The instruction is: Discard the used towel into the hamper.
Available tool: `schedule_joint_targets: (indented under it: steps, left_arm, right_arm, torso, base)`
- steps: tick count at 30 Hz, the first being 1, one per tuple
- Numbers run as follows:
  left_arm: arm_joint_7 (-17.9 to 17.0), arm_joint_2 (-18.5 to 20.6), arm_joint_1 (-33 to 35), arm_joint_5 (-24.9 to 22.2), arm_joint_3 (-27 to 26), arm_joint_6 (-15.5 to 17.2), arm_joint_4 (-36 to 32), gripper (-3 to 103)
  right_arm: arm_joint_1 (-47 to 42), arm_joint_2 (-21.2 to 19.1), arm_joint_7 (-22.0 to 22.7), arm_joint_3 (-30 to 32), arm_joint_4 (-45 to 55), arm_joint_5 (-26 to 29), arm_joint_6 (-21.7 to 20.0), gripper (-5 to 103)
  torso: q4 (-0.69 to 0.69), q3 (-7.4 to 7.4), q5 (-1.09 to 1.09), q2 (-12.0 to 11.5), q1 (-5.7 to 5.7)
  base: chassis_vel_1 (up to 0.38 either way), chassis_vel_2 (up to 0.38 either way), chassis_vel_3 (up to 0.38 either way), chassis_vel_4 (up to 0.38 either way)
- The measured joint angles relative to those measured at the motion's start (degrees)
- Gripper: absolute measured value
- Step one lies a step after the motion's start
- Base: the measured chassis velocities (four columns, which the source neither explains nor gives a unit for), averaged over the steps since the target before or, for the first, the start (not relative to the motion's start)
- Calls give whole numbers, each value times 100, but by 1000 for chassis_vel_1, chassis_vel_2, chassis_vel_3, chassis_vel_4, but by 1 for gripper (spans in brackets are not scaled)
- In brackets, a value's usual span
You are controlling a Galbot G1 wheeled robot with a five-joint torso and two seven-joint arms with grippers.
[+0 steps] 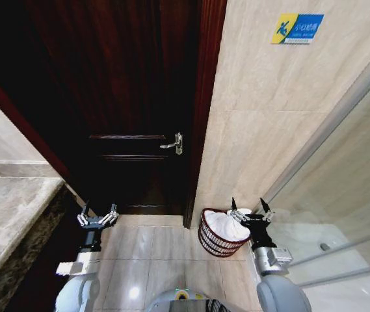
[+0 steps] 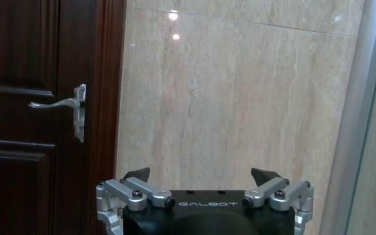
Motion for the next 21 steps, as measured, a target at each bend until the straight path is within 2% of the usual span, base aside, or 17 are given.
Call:
schedule_joint_targets:
  steps: [21]
  left_arm:
    - [-12, -32, -26, 19, -12, 63, -27, 100]
  right_arm:
    - [-59, 3, 22, -8, -8, -69, -1, 100]
  torso:
    - [0, -1, 0, -2, 0]
  base:
    - [0, 0, 0, 0]
